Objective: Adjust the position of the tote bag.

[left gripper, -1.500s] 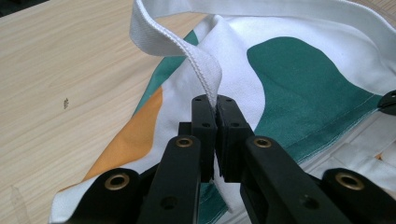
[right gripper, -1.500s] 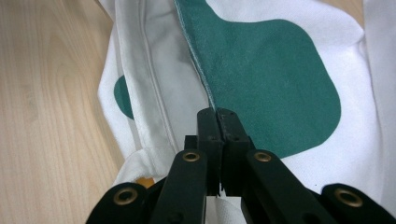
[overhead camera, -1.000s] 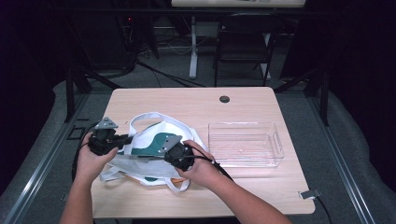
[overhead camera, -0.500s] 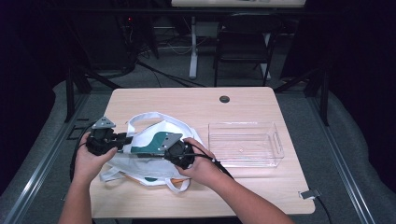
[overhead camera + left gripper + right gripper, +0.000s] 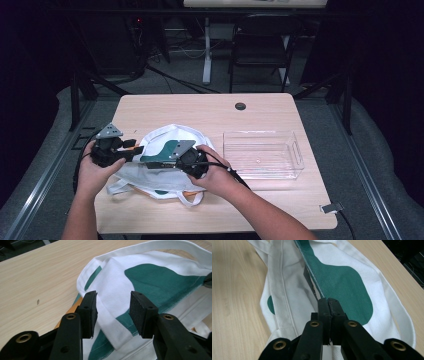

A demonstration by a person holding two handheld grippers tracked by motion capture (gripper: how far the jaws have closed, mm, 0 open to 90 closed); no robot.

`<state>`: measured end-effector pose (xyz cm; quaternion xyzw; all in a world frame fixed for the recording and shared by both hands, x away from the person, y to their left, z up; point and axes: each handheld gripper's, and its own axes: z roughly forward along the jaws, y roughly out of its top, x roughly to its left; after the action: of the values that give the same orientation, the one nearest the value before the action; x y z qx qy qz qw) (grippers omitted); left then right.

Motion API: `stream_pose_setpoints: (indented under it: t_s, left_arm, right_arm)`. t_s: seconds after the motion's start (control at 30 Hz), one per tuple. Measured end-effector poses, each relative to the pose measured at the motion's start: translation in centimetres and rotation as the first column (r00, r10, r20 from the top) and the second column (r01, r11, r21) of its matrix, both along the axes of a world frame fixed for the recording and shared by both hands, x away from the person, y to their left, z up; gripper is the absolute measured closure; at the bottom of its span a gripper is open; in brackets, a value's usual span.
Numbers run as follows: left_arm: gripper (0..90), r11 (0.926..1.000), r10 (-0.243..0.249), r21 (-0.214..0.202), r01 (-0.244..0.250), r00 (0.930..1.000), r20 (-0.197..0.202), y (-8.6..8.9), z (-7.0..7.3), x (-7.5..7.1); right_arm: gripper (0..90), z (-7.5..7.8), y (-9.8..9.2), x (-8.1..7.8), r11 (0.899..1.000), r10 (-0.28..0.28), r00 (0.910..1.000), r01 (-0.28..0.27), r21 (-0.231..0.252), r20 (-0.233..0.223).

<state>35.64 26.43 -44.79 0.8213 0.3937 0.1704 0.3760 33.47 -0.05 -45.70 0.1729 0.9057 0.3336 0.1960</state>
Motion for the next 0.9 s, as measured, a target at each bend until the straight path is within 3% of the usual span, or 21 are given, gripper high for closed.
stream_pose_setpoints:
  t_s: [0.2,0.43,0.9]
  left_arm:
    - [55.4,0.9989,-0.041,0.020,0.041,0.9991,-0.006,-1.1,-0.1,-0.1]
    - [56.0,0.9983,-0.059,-0.001,0.059,0.9983,0.000,-1.5,0.1,-0.3]
    - [56.6,0.9963,-0.084,0.017,0.084,0.9965,-0.005,-2.6,-0.1,-0.5]
  right_arm:
    - [89.2,0.5,-0.1,0.3,1.000,-0.003,1.0000,0.003,0.004,0.008]
    - [89.3,0.8,-0.2,0.7,1.000,-0.016,0.9998,0.015,0.015,0.009]
    - [89.3,1.2,-0.2,1.2,0.998,-0.036,0.9992,0.035,0.042,0.016]
